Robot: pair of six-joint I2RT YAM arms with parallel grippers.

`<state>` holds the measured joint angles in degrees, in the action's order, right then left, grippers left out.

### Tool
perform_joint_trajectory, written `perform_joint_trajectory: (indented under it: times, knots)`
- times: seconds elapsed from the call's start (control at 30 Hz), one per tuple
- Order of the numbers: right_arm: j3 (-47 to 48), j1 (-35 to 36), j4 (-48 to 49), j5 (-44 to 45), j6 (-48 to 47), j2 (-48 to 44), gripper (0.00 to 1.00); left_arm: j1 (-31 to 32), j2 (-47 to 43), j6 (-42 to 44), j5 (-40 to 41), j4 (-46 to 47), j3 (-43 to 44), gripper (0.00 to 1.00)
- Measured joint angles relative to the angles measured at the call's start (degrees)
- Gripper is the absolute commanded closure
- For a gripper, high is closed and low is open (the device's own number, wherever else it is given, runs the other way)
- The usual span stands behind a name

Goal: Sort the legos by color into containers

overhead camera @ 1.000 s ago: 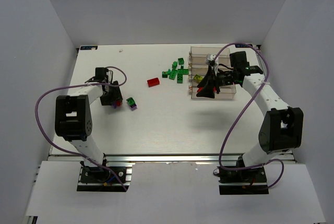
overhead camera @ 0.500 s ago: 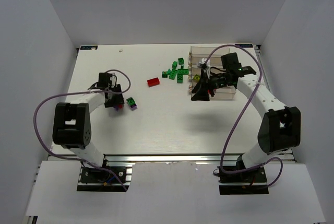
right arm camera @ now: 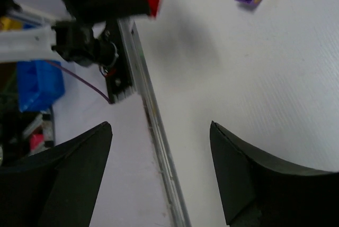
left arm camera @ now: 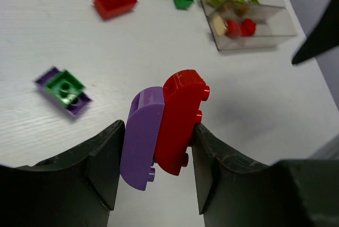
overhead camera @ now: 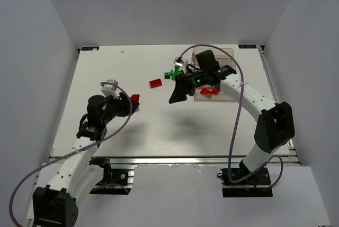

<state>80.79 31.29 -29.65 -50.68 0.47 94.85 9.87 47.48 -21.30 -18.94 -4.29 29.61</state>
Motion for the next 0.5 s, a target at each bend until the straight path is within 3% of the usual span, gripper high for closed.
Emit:
perform_joint_trajectory:
  times: [0.23, 0.5]
  knots:
    - [6.08, 3.3, 7.89, 1.22, 19.41, 3.76, 0.21, 9.22, -3.02, -5.62, 0.13, 2.82, -4.52, 0.67]
    - [8.94, 8.28, 8.55, 6.16, 28.33, 5.66, 0.22, 13.11, -0.09, -7.3, 2.47, 6.27, -4.0, 0.67]
